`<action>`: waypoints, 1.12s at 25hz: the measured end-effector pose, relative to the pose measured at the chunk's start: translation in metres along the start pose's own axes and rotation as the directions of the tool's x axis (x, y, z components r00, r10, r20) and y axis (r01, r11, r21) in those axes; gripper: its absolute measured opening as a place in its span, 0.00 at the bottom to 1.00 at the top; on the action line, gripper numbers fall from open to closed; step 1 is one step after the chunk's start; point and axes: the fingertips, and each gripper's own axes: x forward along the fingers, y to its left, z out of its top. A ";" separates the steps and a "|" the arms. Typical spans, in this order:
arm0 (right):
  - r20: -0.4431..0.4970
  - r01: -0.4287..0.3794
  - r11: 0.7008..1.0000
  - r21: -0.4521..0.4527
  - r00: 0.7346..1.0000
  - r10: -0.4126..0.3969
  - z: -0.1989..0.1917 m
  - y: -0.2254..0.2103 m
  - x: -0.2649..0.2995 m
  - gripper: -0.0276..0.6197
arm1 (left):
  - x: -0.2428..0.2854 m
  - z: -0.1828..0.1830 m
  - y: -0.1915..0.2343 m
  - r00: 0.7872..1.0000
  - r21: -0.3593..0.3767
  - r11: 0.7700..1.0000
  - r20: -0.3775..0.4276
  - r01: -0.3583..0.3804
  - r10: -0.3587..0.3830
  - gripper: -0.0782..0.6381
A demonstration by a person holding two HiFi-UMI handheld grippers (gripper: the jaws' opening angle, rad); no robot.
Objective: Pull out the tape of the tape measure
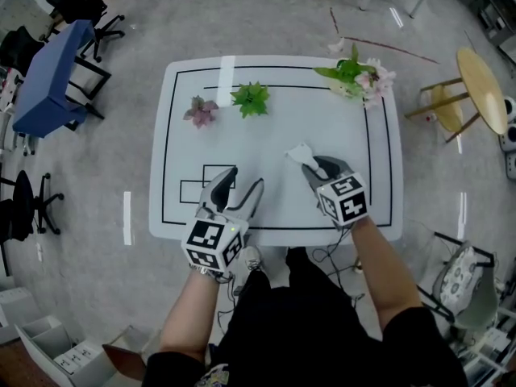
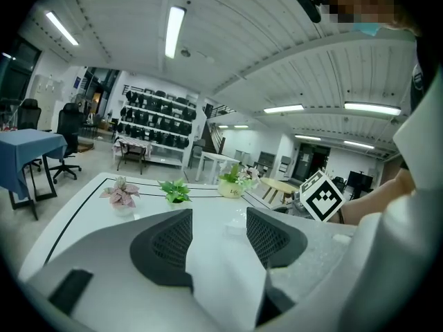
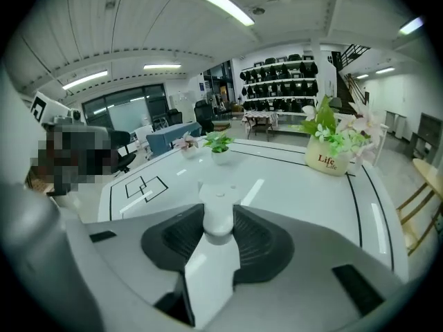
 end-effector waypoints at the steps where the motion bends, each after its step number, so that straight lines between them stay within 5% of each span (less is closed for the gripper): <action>1: 0.010 -0.003 1.000 -0.001 1.000 0.003 0.005 0.002 -0.005 0.24 | 0.000 0.001 -0.002 1.000 0.002 1.000 -0.001 0.006 -0.006 0.45; 15: 0.144 -0.114 0.993 -0.028 0.983 0.117 0.063 0.052 -0.078 0.24 | 0.000 0.019 -0.028 0.992 0.016 0.992 0.012 0.125 -0.125 0.44; 28: 0.180 -0.187 0.978 -0.093 0.963 0.201 0.078 0.092 -0.115 0.24 | -0.012 0.035 -0.055 0.961 0.059 0.960 0.020 0.273 -0.274 0.38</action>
